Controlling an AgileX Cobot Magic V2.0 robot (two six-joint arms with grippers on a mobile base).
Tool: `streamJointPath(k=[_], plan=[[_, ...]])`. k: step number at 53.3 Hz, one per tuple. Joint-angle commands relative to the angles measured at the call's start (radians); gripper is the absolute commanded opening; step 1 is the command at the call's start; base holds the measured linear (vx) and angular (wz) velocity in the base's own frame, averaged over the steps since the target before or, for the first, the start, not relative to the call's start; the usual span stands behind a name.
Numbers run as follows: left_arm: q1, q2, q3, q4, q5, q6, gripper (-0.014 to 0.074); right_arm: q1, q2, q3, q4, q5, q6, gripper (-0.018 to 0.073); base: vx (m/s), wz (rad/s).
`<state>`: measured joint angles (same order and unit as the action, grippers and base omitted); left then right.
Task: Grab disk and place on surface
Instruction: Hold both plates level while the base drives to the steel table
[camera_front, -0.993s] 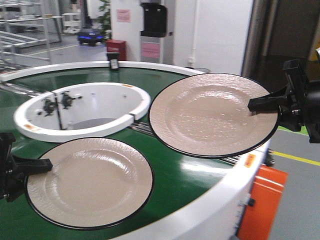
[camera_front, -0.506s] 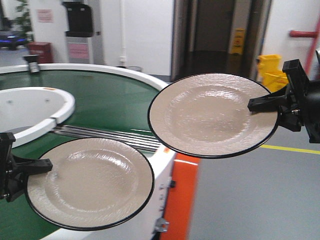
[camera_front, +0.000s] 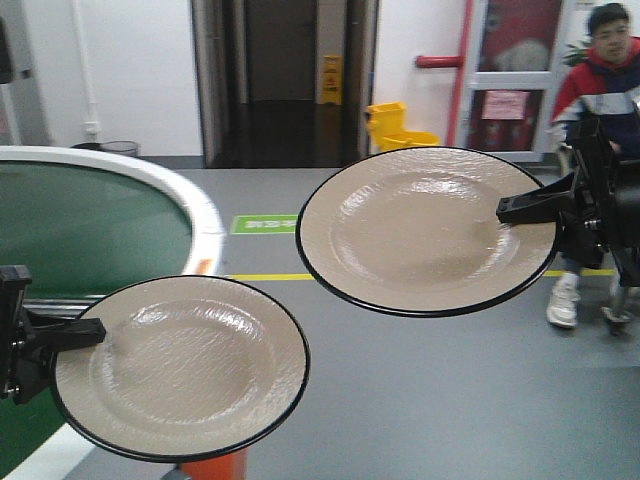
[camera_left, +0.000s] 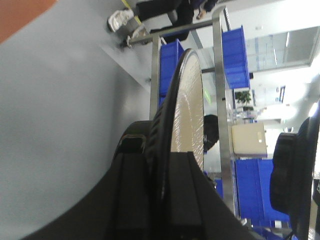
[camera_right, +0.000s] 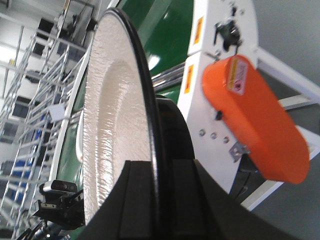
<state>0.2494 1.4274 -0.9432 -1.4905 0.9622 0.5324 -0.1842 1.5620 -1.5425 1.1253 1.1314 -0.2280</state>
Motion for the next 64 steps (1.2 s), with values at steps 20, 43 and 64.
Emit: streamJointPath(k=[20, 43, 64], plan=[[-0.002, -0.039, -0.034, -0.133, 0.048, -0.018, -0.0001, -0.004, -0.049, -0.041, 0.136, -0.038, 0.002, -0.0005, 0.18, -0.52], [-0.002, -0.039, -0.034, -0.133, 0.047, -0.018, -0.0001, -0.004, -0.049, -0.041, 0.136, -0.038, 0.002, -0.0005, 0.24, -0.53], [-0.002, -0.039, -0.034, -0.133, 0.047, -0.018, -0.0001, -0.004, -0.049, -0.041, 0.136, -0.038, 0.002, -0.0005, 0.28, -0.33]])
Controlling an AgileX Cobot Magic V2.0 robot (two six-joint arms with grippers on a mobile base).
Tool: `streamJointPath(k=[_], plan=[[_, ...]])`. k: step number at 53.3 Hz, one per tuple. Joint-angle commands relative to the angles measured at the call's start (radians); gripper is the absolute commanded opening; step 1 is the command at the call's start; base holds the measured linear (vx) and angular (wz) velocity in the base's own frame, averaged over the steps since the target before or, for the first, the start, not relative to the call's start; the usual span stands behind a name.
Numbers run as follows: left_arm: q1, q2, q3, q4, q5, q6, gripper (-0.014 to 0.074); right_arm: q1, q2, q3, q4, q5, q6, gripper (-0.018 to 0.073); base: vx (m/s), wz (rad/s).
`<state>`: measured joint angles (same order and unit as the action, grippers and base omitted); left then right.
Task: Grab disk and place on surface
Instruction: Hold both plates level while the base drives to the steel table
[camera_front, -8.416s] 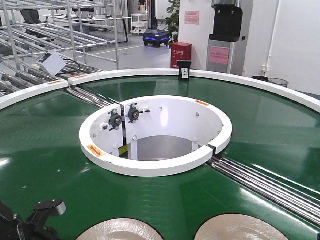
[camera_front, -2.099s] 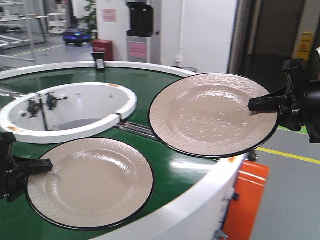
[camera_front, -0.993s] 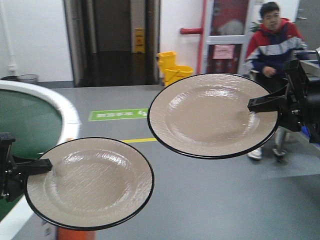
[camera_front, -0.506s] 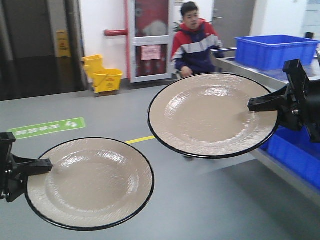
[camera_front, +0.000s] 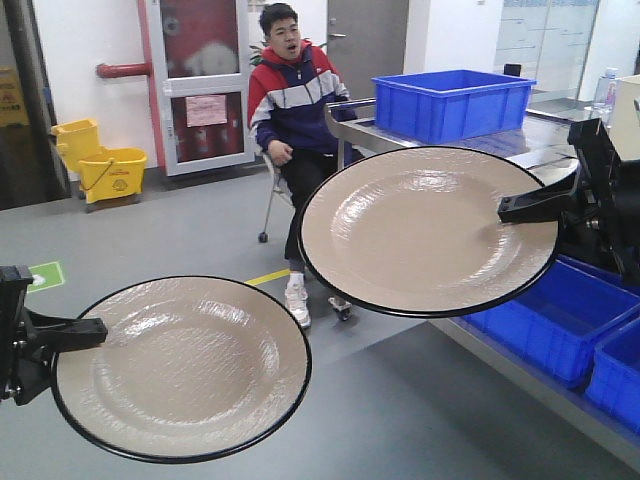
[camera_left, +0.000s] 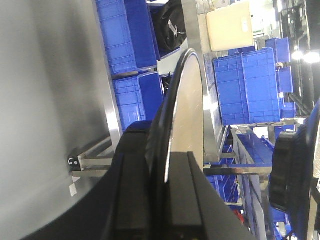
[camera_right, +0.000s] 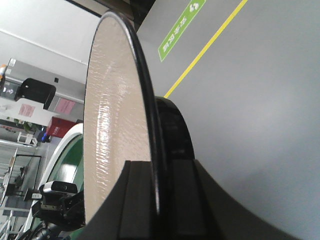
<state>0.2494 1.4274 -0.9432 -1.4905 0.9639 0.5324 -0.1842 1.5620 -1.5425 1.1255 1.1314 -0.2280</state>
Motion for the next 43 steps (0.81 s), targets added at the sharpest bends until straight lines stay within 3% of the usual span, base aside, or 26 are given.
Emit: streamJointPath(k=[1, 43], plan=[[-0.002, -0.039, -0.034, -0.134, 0.045, -0.018, -0.0001, -0.004, -0.049, -0.041, 0.136, -0.038, 0.002, -0.0005, 0.31, -0.14], [-0.002, -0.039, -0.034, -0.133, 0.045, -0.018, -0.0001, -0.004, -0.049, -0.041, 0.136, -0.038, 0.002, -0.0005, 0.38, 0.07]])
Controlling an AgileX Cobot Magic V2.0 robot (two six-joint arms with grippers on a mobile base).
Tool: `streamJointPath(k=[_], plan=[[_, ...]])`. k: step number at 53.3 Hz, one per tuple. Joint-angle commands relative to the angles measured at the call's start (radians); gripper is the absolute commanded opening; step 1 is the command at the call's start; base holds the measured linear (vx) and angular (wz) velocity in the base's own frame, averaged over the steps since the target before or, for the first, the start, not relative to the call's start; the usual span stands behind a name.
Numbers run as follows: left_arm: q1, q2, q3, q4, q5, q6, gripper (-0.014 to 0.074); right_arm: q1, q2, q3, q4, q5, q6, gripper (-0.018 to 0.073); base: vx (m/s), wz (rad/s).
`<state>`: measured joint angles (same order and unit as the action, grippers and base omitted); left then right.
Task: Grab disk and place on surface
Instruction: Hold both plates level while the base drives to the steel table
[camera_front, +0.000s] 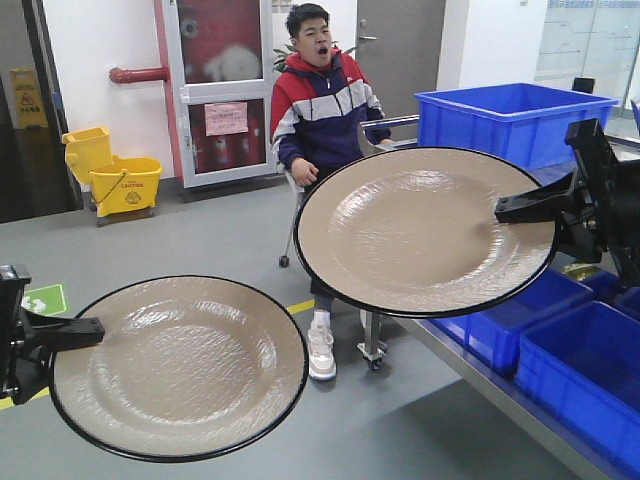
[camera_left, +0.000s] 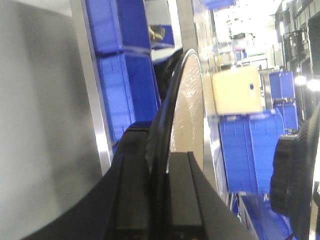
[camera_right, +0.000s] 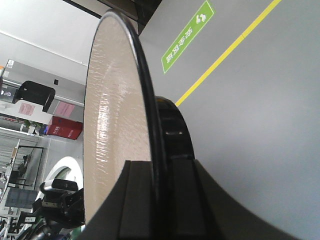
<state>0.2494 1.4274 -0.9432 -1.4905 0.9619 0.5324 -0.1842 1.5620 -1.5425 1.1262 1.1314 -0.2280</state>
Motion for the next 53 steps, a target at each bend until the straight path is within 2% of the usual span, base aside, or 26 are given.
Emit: streamJointPath(k=[1, 24, 53], plan=[[-0.002, -0.039, -0.034, -0.133, 0.047, -0.018, -0.0001, -0.004, -0.049, -0.041, 0.135, -0.038, 0.002, -0.0005, 0.42, 0.06], [-0.002, -0.039, -0.034, -0.133, 0.048, -0.018, -0.0001, -0.004, -0.049, -0.041, 0.135, -0.038, 0.002, -0.0005, 0.43, -0.16], [-0.002, -0.039, -0.034, -0.133, 0.047, -0.018, -0.0001, -0.004, -0.049, -0.041, 0.135, -0.038, 0.002, -0.0005, 0.41, -0.60]])
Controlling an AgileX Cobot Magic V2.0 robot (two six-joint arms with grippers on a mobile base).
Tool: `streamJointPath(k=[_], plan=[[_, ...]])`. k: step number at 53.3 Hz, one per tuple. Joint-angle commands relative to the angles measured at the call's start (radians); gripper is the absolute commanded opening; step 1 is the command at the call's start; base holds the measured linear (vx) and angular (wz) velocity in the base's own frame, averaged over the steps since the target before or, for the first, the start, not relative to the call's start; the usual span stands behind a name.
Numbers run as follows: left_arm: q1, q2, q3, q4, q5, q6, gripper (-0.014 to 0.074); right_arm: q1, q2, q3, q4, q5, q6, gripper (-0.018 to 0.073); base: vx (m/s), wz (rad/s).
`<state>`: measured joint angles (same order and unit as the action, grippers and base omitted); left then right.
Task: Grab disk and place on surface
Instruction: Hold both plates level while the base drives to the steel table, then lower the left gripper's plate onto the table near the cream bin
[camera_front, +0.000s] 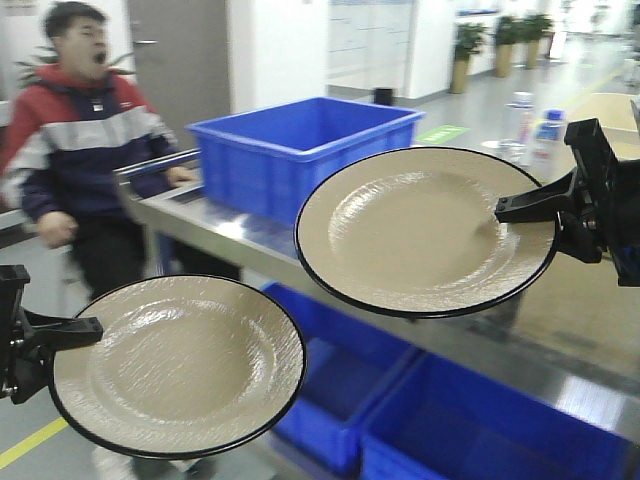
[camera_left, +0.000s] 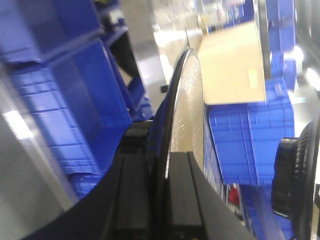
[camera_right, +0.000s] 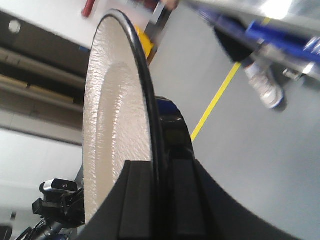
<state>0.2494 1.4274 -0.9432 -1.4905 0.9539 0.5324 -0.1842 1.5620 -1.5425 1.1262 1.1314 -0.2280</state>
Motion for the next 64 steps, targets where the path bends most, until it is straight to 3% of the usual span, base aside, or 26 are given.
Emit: streamJointPath(k=[1, 37, 64], plan=[[-0.002, -0.039, -0.034, -0.133, 0.055, -0.018, -0.0001, -0.004, -0.049, -0.041, 0.135, -0.038, 0.002, -0.0005, 0.40, -0.71], [-0.002, -0.039, -0.034, -0.134, 0.054, -0.018, -0.0001, -0.004, -0.049, -0.041, 0.135, -0.038, 0.002, -0.0005, 0.36, -0.65], [-0.002, -0.039, -0.034, -0.134, 0.054, -0.018, -0.0001, -0.004, -0.049, -0.041, 0.135, -0.038, 0.002, -0.0005, 0.22, -0.40]])
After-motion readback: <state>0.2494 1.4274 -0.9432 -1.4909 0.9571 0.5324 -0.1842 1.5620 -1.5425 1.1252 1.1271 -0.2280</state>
